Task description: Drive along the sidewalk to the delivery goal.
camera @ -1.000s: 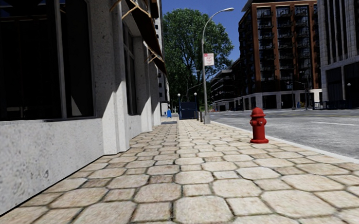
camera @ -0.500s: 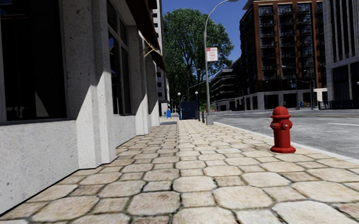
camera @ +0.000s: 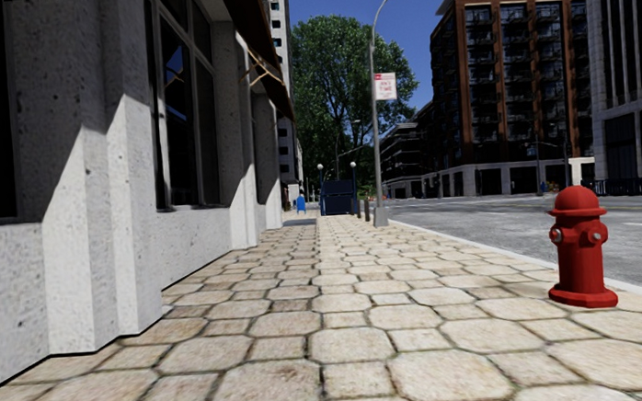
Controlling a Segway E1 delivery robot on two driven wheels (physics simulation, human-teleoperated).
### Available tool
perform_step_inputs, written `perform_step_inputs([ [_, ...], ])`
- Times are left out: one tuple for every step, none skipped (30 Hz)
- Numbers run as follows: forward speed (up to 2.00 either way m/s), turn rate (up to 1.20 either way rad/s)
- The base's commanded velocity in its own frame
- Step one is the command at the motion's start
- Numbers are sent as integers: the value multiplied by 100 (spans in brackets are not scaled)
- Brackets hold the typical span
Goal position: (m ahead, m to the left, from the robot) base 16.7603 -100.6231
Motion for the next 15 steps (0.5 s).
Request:
perform_step_inputs([
  [200, 0],
  [200, 0],
  [200, 0],
  [200, 0],
  [200, 0],
  [200, 0],
  [200, 0],
  [200, 0],
  [200, 0],
  [200, 0],
  [200, 0],
  [200, 0],
  [200, 0],
  [200, 0],
  [200, 0],
])
